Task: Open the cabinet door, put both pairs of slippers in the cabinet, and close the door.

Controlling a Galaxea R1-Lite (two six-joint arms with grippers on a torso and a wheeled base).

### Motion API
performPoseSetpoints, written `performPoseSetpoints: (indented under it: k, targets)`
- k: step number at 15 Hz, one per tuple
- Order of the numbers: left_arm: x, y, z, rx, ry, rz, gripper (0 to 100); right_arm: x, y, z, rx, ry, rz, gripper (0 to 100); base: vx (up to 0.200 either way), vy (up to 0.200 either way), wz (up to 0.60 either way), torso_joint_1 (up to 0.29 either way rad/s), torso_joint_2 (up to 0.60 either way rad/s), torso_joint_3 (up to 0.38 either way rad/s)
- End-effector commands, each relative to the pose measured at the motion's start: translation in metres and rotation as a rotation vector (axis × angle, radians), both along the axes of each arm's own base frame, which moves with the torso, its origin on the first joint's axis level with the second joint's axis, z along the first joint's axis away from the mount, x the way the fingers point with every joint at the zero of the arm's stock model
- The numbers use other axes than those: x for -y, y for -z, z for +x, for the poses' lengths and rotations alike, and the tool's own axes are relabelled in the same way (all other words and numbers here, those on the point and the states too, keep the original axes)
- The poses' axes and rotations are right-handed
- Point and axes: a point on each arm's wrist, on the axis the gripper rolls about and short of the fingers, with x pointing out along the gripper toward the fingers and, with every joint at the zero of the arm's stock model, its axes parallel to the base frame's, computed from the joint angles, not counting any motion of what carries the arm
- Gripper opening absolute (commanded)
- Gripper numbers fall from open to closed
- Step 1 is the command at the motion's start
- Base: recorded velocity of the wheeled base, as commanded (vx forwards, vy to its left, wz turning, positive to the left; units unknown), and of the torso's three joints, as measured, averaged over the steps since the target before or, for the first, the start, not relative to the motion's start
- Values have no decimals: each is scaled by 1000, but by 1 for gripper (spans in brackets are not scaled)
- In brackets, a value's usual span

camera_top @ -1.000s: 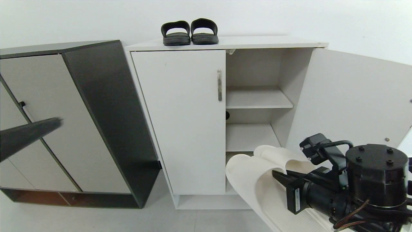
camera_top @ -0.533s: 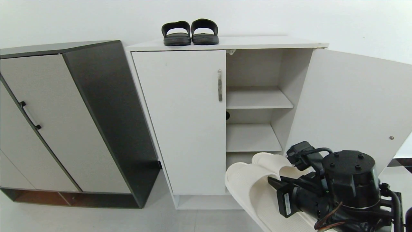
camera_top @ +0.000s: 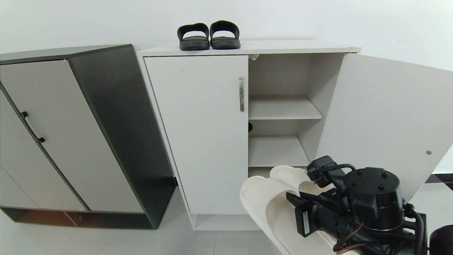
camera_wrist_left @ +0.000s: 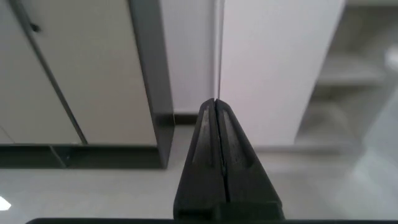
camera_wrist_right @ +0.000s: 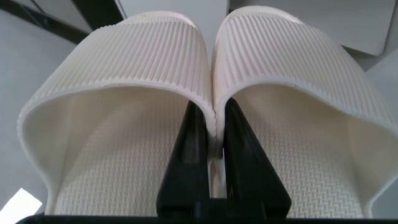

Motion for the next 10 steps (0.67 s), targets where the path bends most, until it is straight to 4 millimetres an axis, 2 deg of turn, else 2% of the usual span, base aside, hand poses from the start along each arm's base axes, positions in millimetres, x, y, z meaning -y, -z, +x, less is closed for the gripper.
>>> performPoseSetpoints:
  k: [1,5,10]
  targets:
    - [1,1,0,2,44,15,0,-5,8,4,-5,-2,-9,0,0,0,0,0,0,0]
    - [1,1,0,1,33,-20,0,-21,5,20,47,27,45,0,0,0,0,0,0,0]
    - [1,1,0,0,32,-31,0,-56,18,59,123,294,-2,0,0,0,0,0,0,0]
